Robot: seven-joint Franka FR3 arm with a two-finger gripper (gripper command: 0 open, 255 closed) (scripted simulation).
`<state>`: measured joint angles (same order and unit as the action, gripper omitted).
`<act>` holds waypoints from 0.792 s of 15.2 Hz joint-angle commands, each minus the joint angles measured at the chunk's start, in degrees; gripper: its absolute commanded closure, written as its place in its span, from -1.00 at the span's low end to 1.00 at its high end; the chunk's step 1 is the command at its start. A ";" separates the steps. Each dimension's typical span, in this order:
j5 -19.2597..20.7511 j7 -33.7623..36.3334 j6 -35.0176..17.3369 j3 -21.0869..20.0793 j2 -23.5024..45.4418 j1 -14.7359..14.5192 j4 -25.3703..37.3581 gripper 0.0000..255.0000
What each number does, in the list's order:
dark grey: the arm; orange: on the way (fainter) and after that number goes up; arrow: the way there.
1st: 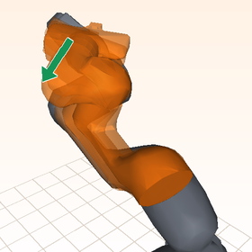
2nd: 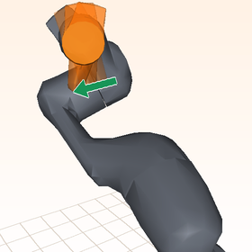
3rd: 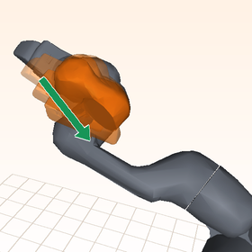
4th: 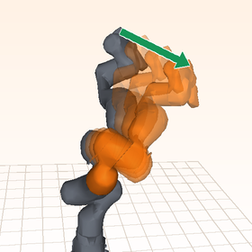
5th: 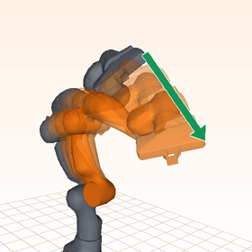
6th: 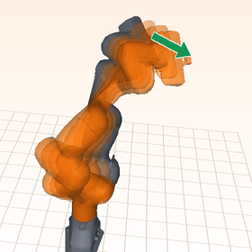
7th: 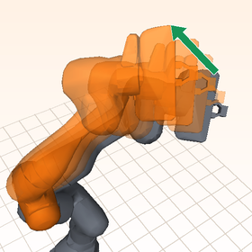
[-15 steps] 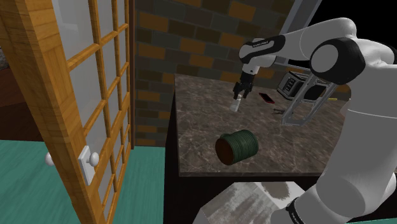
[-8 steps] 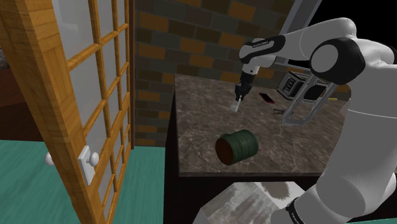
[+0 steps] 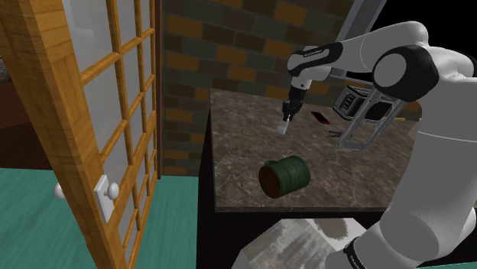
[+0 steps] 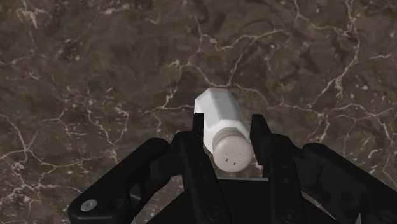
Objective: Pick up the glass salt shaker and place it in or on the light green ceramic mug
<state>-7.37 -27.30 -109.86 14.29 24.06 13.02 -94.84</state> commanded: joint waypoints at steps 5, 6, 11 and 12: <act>0.40 0.31 3.30 0.16 -1.26 -0.06 2.03 1.00; 0.47 0.37 3.97 0.19 -1.49 -0.06 2.48 1.00; 0.79 0.64 7.39 0.33 -2.45 -0.05 4.98 1.00; 0.84 0.69 8.09 0.35 -2.61 -0.04 5.53 1.00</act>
<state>-6.61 -26.78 -102.51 14.64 21.73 13.06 -89.77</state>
